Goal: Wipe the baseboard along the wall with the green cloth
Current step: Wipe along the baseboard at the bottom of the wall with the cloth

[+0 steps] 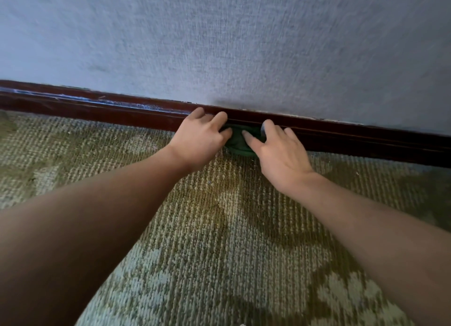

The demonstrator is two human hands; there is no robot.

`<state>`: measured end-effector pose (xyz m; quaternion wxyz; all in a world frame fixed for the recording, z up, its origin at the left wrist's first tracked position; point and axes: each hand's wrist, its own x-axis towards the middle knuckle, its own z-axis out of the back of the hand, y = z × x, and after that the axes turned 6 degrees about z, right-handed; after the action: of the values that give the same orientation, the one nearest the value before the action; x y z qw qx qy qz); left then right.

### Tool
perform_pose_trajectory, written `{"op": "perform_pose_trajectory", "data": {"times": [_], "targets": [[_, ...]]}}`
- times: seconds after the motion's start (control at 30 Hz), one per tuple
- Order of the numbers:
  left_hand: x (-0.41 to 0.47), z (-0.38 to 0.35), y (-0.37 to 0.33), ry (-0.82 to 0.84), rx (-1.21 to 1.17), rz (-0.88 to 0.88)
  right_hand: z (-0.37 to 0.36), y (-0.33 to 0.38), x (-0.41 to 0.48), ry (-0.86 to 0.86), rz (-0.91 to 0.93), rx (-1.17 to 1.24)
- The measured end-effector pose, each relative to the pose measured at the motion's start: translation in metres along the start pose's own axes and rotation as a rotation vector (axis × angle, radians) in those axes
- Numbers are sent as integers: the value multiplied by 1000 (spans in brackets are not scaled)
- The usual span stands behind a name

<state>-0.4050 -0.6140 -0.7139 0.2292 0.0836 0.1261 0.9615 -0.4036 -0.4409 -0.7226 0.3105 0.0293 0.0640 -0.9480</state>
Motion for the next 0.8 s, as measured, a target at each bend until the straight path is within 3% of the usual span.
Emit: {"op": "perform_pose_trajectory", "data": {"times": [0.27,0.53,0.8], "targets": [[6,-12,3,-77,38,-33,-6,-3,13,33,5,-48],[-5,-26,2,-50,2,12,-16,14,20,90,-7,-13],[-20,-19,22,-151,-72,27,-4,17,17,-24,94,-84]]}}
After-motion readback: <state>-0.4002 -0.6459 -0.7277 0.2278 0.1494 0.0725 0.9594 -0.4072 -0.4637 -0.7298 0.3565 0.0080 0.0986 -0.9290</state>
